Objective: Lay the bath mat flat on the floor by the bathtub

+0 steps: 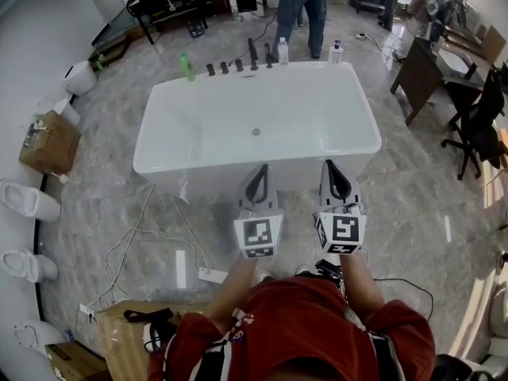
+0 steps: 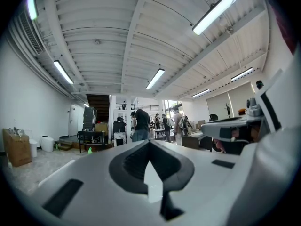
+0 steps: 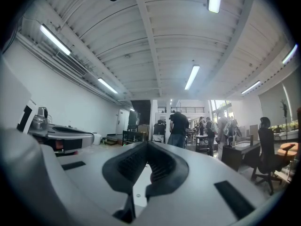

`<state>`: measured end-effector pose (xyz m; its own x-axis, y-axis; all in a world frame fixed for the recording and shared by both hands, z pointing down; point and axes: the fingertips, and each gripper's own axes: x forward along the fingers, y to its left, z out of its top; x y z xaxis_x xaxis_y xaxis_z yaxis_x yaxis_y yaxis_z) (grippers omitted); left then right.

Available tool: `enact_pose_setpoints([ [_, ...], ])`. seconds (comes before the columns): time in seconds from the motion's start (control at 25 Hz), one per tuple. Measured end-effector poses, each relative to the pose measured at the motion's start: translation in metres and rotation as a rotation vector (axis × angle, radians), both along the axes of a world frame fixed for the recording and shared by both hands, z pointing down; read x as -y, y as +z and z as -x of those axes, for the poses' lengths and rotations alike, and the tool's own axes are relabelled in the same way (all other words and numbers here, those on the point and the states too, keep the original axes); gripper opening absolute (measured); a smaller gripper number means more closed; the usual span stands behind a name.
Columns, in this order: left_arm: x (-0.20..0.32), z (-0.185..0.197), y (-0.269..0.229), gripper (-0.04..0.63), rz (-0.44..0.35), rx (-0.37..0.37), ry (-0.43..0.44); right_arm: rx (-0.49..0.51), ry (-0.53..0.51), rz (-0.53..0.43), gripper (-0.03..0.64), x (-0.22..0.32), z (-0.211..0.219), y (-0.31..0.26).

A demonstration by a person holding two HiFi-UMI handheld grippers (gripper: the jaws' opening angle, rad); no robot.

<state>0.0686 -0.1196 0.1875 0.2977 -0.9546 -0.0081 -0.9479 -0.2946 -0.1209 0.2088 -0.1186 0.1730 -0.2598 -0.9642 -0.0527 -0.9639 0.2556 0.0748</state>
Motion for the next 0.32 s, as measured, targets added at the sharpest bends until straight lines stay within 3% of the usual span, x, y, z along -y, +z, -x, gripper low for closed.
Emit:
enact_pose_setpoints([
  [0.32,0.0015,-0.0102,-0.0029,0.014,-0.005,0.003,0.011,0.012,0.017,-0.006,0.011,0.0012,-0.0101,-0.002],
])
